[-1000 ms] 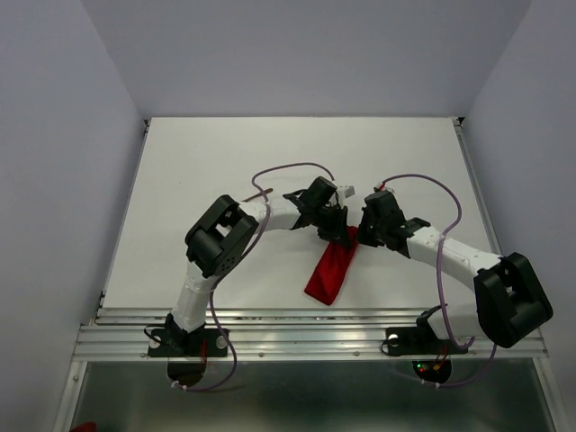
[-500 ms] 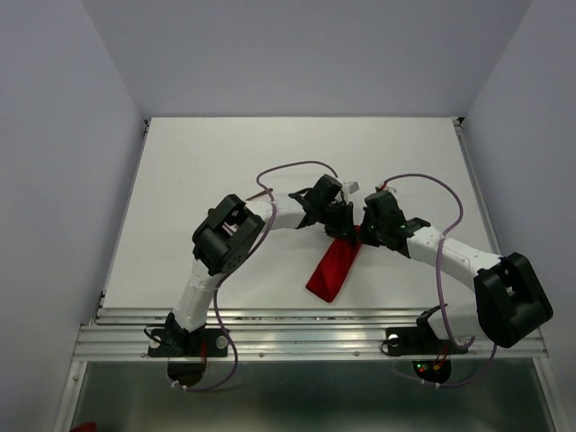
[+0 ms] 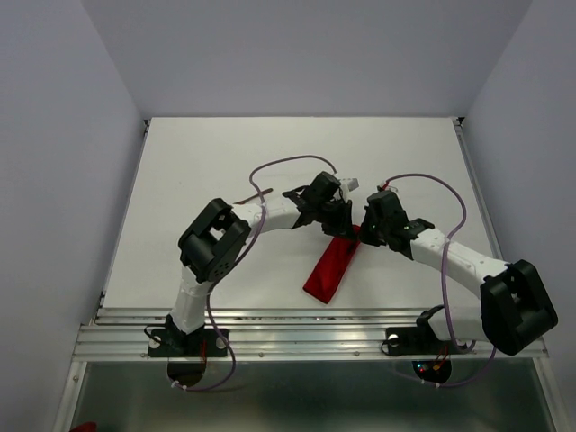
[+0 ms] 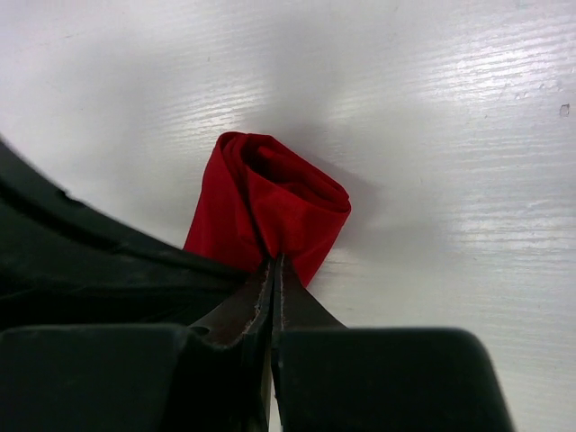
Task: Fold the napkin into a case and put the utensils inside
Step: Stuff the top corner of the smaller-rectangle-folded napkin into the folded napkin.
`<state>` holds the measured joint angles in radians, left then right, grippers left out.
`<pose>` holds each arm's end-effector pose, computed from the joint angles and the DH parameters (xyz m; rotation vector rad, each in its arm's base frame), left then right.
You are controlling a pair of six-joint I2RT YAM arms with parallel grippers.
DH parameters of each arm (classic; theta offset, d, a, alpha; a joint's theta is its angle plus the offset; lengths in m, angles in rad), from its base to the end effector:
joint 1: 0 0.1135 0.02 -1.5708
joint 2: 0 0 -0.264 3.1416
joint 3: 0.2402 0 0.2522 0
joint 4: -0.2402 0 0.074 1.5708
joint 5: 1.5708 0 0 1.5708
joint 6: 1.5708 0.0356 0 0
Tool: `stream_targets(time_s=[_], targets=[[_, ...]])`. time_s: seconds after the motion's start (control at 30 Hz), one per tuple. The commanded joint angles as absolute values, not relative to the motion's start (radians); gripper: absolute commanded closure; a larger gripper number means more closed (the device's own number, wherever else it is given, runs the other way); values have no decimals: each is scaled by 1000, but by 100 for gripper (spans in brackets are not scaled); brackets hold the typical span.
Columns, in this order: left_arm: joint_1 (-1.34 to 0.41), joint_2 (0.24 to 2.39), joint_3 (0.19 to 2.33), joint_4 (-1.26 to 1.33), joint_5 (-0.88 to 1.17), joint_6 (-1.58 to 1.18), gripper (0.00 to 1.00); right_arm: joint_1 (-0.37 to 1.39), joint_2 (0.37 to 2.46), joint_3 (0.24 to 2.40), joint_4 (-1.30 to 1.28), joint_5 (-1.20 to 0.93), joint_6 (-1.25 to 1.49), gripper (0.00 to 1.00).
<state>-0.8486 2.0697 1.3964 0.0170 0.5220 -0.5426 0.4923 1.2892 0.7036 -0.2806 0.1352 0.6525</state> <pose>0.2896 -0.3556 0.1755 0.6919 2.3732 -1.2753 0.2267 0.1162 0.1985 0.2575 2.4440 0.3494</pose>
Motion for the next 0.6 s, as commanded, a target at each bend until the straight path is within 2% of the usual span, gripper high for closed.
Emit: stream_targets(time_s=[0.0, 0.47, 0.57], targets=[[-851, 1933, 1388, -26, 494, -486, 100, 500, 1269, 699, -261, 150, 666, 99], [-850, 1873, 1286, -64, 408, -439, 100, 500, 1250, 696, -272, 155, 673, 99], [-851, 1876, 1276, -66, 405, -428, 93, 500, 1249, 695, -270, 153, 673, 99]])
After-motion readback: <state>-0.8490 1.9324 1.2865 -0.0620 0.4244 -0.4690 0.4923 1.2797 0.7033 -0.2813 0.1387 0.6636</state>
